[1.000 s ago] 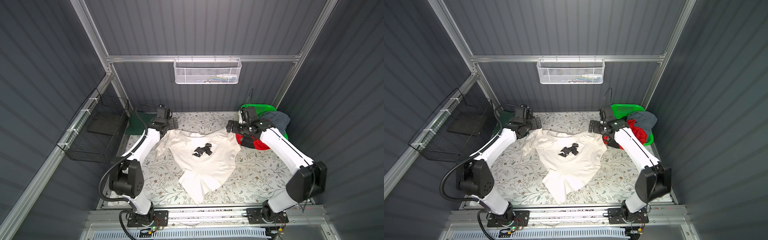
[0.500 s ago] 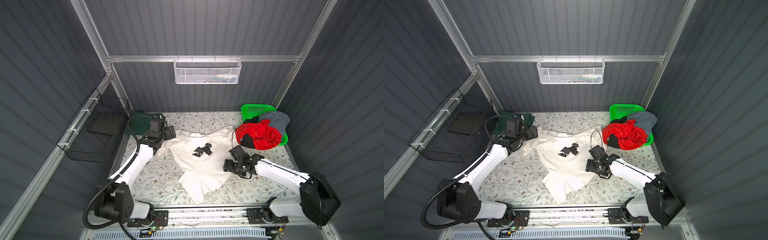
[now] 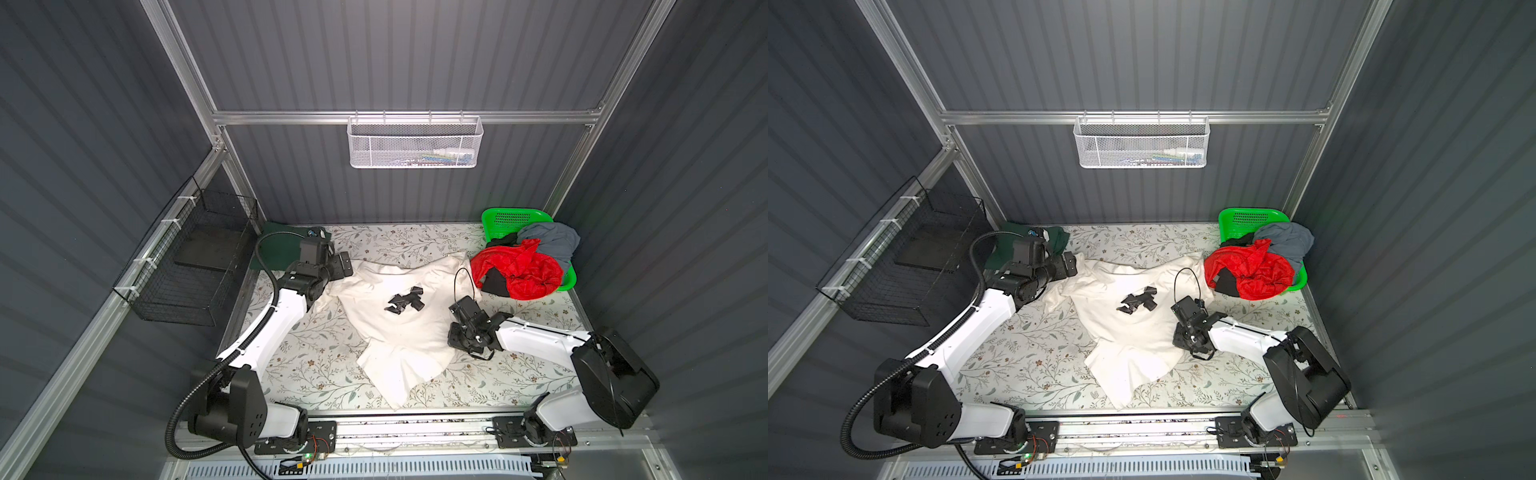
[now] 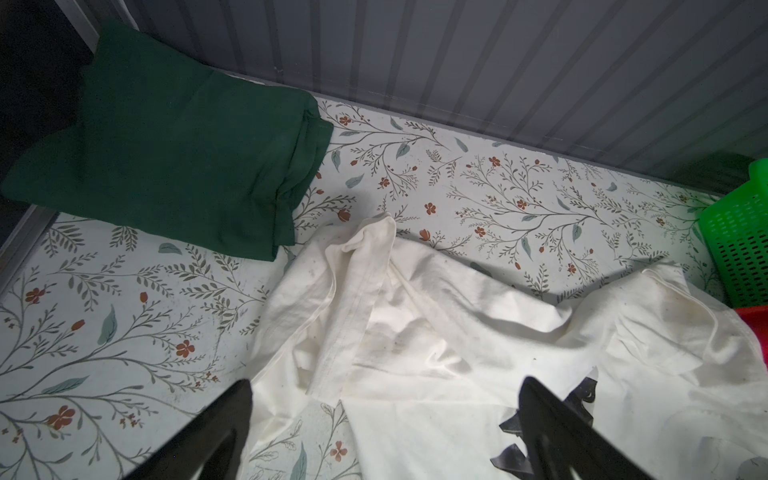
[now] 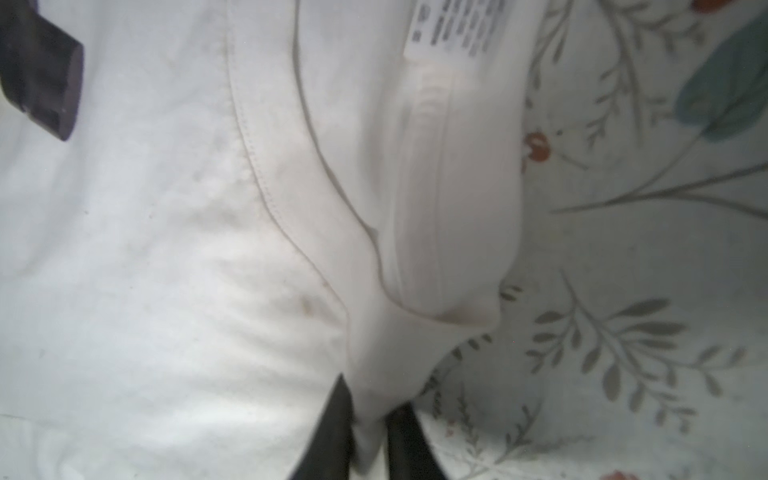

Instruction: Fold and stack the t-shirts

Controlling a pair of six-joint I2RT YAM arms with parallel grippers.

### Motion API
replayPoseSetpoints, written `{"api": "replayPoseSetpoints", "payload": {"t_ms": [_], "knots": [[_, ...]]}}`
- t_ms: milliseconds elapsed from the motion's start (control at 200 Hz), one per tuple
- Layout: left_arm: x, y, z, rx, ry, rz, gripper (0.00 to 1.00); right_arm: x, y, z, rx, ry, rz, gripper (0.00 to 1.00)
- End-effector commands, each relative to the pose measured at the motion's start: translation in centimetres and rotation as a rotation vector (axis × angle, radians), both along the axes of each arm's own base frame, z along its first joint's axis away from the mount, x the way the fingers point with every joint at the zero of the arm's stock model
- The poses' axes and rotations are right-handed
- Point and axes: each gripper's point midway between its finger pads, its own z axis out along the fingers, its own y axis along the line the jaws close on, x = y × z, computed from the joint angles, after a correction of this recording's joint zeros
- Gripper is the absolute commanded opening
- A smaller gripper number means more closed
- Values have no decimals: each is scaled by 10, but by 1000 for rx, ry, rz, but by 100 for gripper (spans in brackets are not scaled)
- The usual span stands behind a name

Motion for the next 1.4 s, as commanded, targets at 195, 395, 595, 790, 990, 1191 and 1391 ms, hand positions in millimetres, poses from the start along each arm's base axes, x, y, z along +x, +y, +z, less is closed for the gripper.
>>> {"api": "replayPoseSetpoints", "payload": {"t_ms": [195, 395, 595, 790, 990, 1191, 1391], "knots": [[-3, 4, -22, 51, 67, 7, 100, -7, -84, 24, -105, -21, -134, 0], [-12, 7, -47, 75, 146, 10, 100, -13, -113, 41, -99, -47, -174, 12], [-53, 3, -73, 26, 240, -10, 100, -3, -98, 76, -23, -107, -131, 64], [-106, -21, -95, 15, 319, -71, 100, 7, -88, 116, 64, -220, -129, 75], [-147, -25, -145, -59, 464, -69, 96, 12, -67, 132, 173, -251, -109, 75], [-159, -16, -174, -28, 522, -37, 87, 17, -36, 116, 212, -232, -50, 75], [-155, -12, -188, 11, 548, -16, 72, 20, -13, 83, 165, -157, -3, 74]]}}
